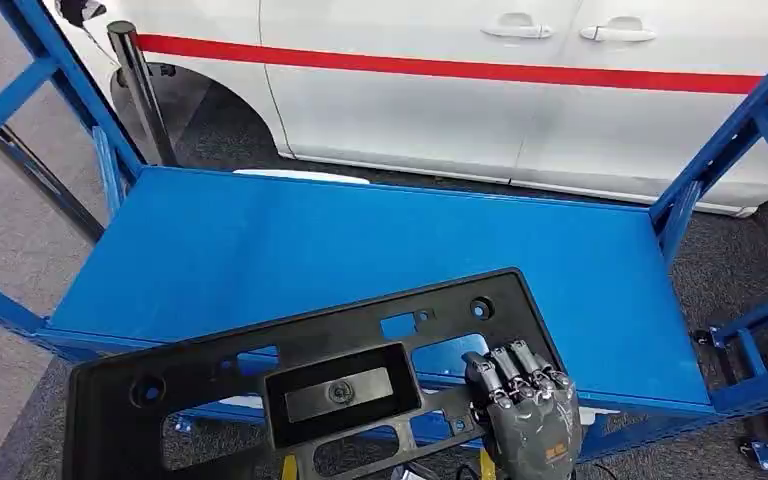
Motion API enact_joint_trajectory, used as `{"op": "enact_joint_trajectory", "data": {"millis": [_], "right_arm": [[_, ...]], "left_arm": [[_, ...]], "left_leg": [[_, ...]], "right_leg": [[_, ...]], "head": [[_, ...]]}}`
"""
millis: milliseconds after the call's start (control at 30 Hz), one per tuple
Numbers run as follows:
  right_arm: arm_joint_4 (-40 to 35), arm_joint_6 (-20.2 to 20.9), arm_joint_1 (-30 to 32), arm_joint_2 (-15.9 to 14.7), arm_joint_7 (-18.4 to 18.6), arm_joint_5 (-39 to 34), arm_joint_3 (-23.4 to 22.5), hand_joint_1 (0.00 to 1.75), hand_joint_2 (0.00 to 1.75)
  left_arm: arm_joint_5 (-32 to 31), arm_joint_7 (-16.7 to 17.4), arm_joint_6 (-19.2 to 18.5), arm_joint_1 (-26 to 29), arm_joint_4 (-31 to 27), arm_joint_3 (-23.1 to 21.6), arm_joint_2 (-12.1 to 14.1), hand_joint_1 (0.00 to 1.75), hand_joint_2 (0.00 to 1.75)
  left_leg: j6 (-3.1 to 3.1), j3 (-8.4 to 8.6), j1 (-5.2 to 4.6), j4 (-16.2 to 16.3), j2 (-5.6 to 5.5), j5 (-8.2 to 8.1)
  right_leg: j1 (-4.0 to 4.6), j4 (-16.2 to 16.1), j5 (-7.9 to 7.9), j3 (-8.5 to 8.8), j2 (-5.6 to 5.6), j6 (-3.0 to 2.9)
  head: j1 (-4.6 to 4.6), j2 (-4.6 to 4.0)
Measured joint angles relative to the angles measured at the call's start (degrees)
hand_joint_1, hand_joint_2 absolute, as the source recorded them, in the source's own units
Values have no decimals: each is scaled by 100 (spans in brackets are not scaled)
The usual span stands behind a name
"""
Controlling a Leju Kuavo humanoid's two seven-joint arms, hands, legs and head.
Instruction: Take the parts from the cabinet and place them on the table.
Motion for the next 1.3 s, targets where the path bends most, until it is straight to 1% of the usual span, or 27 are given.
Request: {"op": "enact_joint_trajectory", "data": {"millis": [67,100,133,200,233,267,300,433,467,500,567,633,667,700,767,800,833,933,967,1000,1033,1100,1133,1167,1200,1267,1300], "right_arm": [[26,0,3,0,2,-11,0,175,175],[39,0,8,-4,0,-17,0,175,175],[48,0,13,-7,0,-33,0,175,175],[63,0,13,-11,0,-50,0,175,175],[63,0,12,-13,-4,-59,0,175,175],[63,0,8,-13,-9,-70,0,175,175],[70,0,4,-15,-13,-79,0,175,175],[72,0,11,-15,-39,-112,-4,175,175],[72,0,8,-15,-46,-114,-2,175,175],[72,0,9,-15,-57,-118,-4,175,175],[77,0,11,-15,-63,-131,-4,175,175],[81,0,11,-15,-66,-133,-4,175,175],[83,0,13,-15,-74,-131,-4,175,175],[85,0,13,-15,-74,-131,-4,175,175],[85,0,12,-15,-74,-133,-4,175,175],[85,0,13,-15,-74,-133,-4,175,175],[85,0,12,-15,-74,-133,-4,175,175],[85,0,16,-15,-92,-136,-7,175,175],[85,0,15,-15,-92,-138,-11,175,175],[85,0,23,-15,-92,-140,-13,175,175],[83,0,22,-15,-96,-140,-15,175,175],[85,0,25,-15,-105,-144,-15,175,175],[85,0,25,-15,-107,-147,-15,175,175],[87,0,29,-15,-109,-149,-15,175,175],[94,0,29,-15,-109,-151,-20,175,175],[94,0,27,-15,-116,-153,-20,175,175],[94,0,23,-15,-125,-153,-20,175,175]], "left_arm": [[7,6,13,-2,0,0,-7,0,175],[7,28,19,1,0,0,-7,0,175],[4,44,35,5,0,0,-7,0,175],[-11,63,57,5,0,0,-11,0,175],[-20,74,72,3,0,0,-24,0,175],[-26,77,85,1,0,0,-35,0,175],[-28,79,101,-4,0,0,-33,0,175],[-37,79,118,-3,0,2,-35,0,175],[-35,79,118,-7,0,2,-35,0,175],[-35,79,118,-5,0,2,-35,0,175],[-35,79,118,-3,0,2,-35,0,175],[-35,79,118,-1,0,2,-35,0,175],[-35,79,118,0,0,4,-35,0,175],[-35,79,118,-1,0,4,-35,0,175],[-35,79,118,-11,0,4,-35,0,175],[-35,79,118,-34,-2,4,-28,0,175],[-35,76,118,-44,-2,4,-22,0,175],[-35,72,118,-34,-2,7,-24,0,175],[-33,72,118,-20,0,9,-24,0,175],[-35,74,120,-23,0,11,-28,0,175],[-35,74,120,-36,0,11,-26,0,175],[-35,74,120,-36,0,11,-33,0,175],[-35,74,120,-31,0,13,-35,0,175],[-35,74,120,-30,0,13,-35,0,175],[-35,74,120,-30,0,15,-35,0,175],[-35,74,120,-31,0,20,-37,0,175],[-35,74,120,-36,0,20,-37,0,175]], "left_leg": [[10,-15,-8,8,10,6],[12,-32,-10,24,14,9],[11,-44,-9,44,15,8],[4,-59,-4,85,9,2],[-13,-61,-3,105,2,-9],[-28,-64,-2,131,-3,-18],[-63,-90,-44,149,-6,-22],[-212,-130,-19,136,-12,57],[-243,-161,0,186,-4,-25],[-262,-233,3,336,-4,-221],[-295,-517,10,1133,-3,-787],[-293,-697,8,1786,-3,-1084],[-276,-604,6,1759,-3,-1045],[-243,-364,-4,1436,-3,-886],[-163,295,-40,440,-3,-505],[-92,541,-83,-45,-2,-545],[-81,529,-106,-65,11,-472],[-31,485,-151,-66,5,-377],[1,472,-84,-163,13,-263],[25,427,-79,-182,58,-192],[76,363,-77,-180,62,-148],[78,233,-83,-148,72,-59],[71,156,-82,-124,81,-20],[56,80,-77,-93,84,9],[38,0,-68,-50,85,32],[0,-127,-45,51,85,60],[-19,-170,-46,118,84,60]], "right_leg": [[-17,874,-438,-382,0,32],[-23,1270,-560,-562,-1,45],[-31,1341,-513,-590,-2,50],[-55,740,-109,-268,-5,54],[-72,180,154,20,-7,54],[-84,-290,281,251,-7,47],[-40,-363,209,274,-2,38],[-15,-395,333,192,23,-117],[-39,-425,378,175,-2,-184],[-38,-426,405,140,-9,-224],[-19,-424,466,45,-27,-263],[15,-418,538,-58,-36,-278],[30,-413,578,-111,-36,-279],[39,-403,614,-151,-35,-278],[49,-390,666,-203,-26,-262],[29,-389,707,-204,-35,-243],[54,-396,738,-210,-43,-197],[5,-450,853,-207,-54,-93],[27,-435,853,-231,-44,-67],[5,-358,691,-274,-29,-43],[5,-112,359,-367,-24,-28],[-26,750,-278,-589,-21,28],[-35,1092,-391,-657,-21,53],[-50,1214,-330,-624,-23,80],[-79,1089,-158,-450,-23,108],[-118,306,173,139,-27,129],[-131,-174,143,445,-23,130]], "head": [[0,0],[0,0],[0,0],[0,0],[2,0],[2,0],[2,0],[0,0],[-2,0],[-2,0],[-2,0],[-4,0],[-2,0],[-4,0],[-4,0],[-2,0],[4,0],[-17,0],[-11,0],[-15,0],[-7,0],[-9,0],[-11,0],[-11,0],[-9,0],[-9,0],[-11,0]]}}
